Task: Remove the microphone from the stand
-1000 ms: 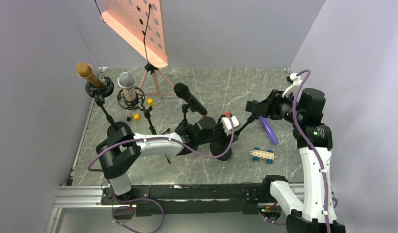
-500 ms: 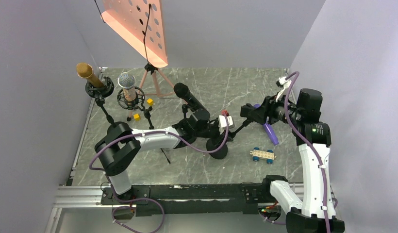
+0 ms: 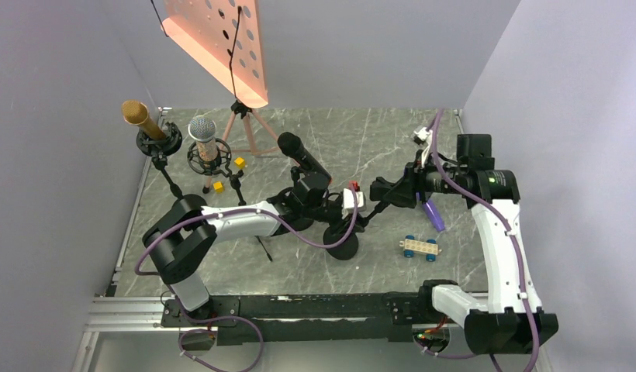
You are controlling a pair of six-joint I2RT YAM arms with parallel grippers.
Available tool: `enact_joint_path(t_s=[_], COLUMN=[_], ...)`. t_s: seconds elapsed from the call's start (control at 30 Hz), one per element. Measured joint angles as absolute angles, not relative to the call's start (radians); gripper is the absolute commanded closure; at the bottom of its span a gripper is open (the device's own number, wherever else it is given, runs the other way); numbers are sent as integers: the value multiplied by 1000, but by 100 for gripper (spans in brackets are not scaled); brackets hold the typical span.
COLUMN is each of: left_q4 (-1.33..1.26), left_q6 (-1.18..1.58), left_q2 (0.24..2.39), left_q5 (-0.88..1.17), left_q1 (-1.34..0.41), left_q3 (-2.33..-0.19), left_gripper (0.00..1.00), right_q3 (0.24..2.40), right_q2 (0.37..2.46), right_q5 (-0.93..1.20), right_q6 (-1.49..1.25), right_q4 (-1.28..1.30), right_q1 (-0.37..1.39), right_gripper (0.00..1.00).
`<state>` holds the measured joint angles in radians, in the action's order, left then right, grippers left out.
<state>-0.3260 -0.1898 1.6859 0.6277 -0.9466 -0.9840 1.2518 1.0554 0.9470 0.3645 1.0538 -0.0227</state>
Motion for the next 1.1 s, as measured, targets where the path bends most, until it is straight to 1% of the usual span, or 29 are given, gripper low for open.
enact_joint_path(t_s=[0.03,0.07,0.1,0.13,0.17,0.27,0.33,0.43,0.57,0.6,0.63,0.67,0.7,0.73,0.87,0.97,1.1], left_q4=[-322,-314,-306,-299,-292,-284,-290,-329,-366,-368,-369,-373,-376,-376,-381,-385,-393], left_q6=[-192,-197,-202,-207,-214,-223,-214,-176,-135,-120,-108,-100,-89,-85,-68,-69,-67], left_q2=[1686,1686,1686,1686,1686,1681,1676,1670,1671,1674,1678,1680,1680,1680,1678,1672,1669], left_q5=[630,633,635,636,637,622,571,418,194,155,130,119,113,112,152,242,417], left_q1=[-945,-944,-944,-944,-944,-946,-958,-999,-1042,-1050,-1056,-1058,-1058,-1057,-1036,-1003,-950], left_q3=[-986,-989,-992,-995,-998,-999,-995,-984,-984,-984,-984,-984,-984,-984,-983,-976,-973], left_gripper=[100,100,100,100,100,100,100,100,100,96,85,70,59,52,40,38,39], right_q3=[1254,1254,1254,1256,1259,1263,1263,1279,1298,1299,1299,1299,1299,1298,1293,1279,1254], right_q2=[1071,1081,1089,1094,1098,1099,1092,1087,1116,1129,1140,1149,1153,1155,1148,1132,1093], right_q5=[943,939,931,921,913,868,790,655,583,577,572,569,569,567,568,583,639], right_q6=[376,384,392,398,403,368,258,62,-116,-149,-173,-194,-207,-213,-193,-155,-67], right_q4=[1065,1075,1084,1096,1106,1107,1084,1076,1068,1064,1061,1055,1044,1041,1035,1019,1005], right_q1=[-5,10,24,36,46,68,78,77,39,33,28,24,20,20,16,16,16], right_gripper=[58,64,79,97,100,100,100,100,100,100,100,100,100,100,100,100,100])
